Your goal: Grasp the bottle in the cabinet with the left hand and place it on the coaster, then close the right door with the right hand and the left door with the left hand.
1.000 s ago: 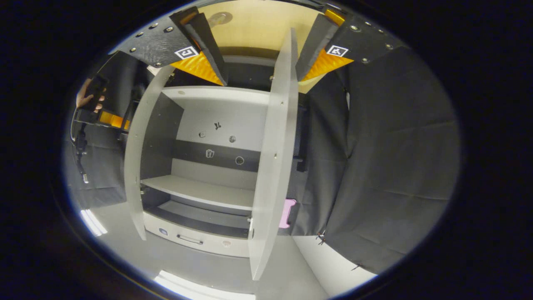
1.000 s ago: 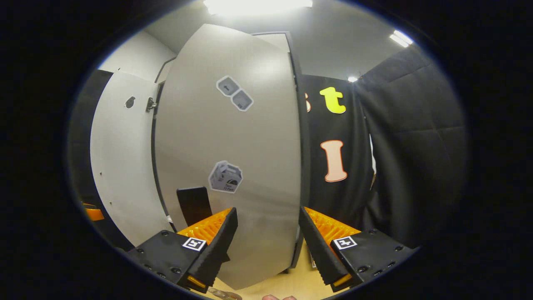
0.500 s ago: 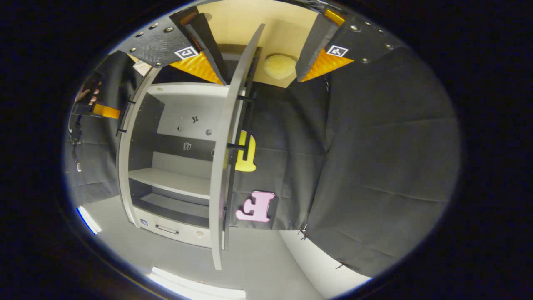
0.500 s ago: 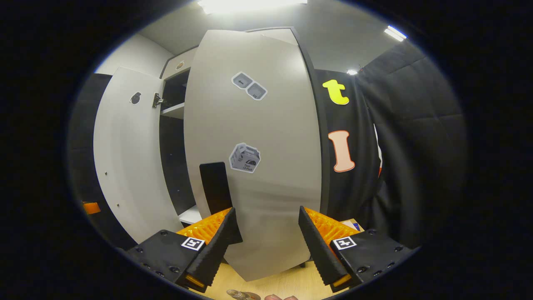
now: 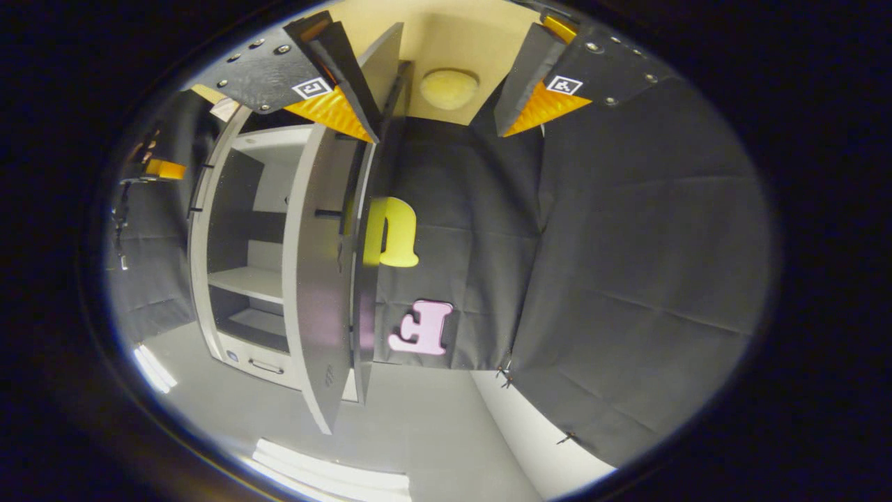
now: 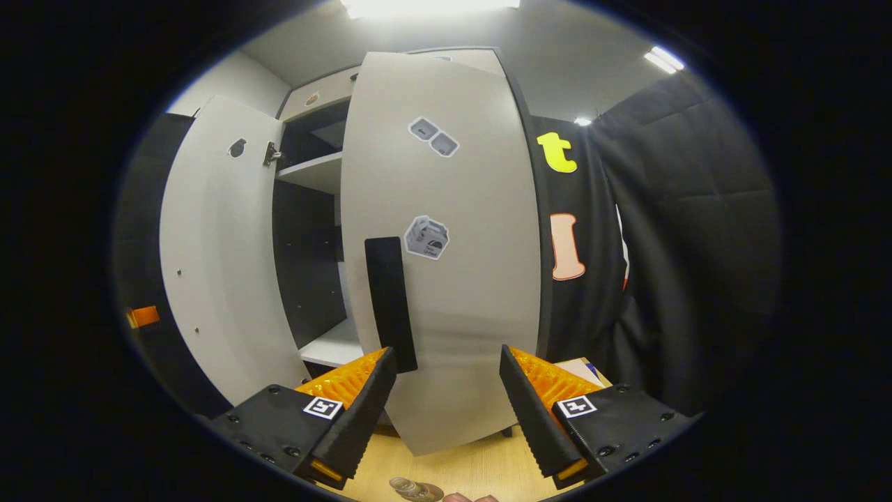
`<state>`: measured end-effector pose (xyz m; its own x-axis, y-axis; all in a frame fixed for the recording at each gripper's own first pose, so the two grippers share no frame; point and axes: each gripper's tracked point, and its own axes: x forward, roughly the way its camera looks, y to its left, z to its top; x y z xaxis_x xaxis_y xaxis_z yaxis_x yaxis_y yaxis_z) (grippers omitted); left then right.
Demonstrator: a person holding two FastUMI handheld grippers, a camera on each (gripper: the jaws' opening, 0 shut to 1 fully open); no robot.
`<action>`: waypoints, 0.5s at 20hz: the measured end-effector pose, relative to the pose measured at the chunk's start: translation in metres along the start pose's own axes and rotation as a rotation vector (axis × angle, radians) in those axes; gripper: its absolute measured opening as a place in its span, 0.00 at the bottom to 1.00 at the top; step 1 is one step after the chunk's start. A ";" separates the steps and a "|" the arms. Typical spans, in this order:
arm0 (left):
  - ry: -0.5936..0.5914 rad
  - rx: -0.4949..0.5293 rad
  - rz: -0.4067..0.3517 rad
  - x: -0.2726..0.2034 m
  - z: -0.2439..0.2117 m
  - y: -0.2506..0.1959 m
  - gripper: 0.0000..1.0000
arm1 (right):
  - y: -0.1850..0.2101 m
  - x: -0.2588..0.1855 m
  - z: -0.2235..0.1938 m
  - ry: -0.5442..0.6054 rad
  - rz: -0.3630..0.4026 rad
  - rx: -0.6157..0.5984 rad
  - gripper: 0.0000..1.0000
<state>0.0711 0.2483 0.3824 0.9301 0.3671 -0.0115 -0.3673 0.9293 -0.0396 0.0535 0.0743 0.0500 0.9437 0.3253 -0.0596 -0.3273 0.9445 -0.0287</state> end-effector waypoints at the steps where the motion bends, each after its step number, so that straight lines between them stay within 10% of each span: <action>1: -0.009 -0.008 -0.012 0.006 0.004 0.004 0.94 | 0.003 -0.003 -0.006 0.007 -0.002 -0.001 0.95; 10: -0.097 0.017 -0.123 0.068 0.052 0.020 0.94 | 0.002 -0.030 -0.041 0.074 -0.052 0.027 0.92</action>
<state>0.1265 0.2943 0.4323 0.9636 0.2519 0.0892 -0.2513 0.9677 -0.0181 0.0225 0.0648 0.0103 0.9530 0.2723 -0.1326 -0.2756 0.9613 -0.0068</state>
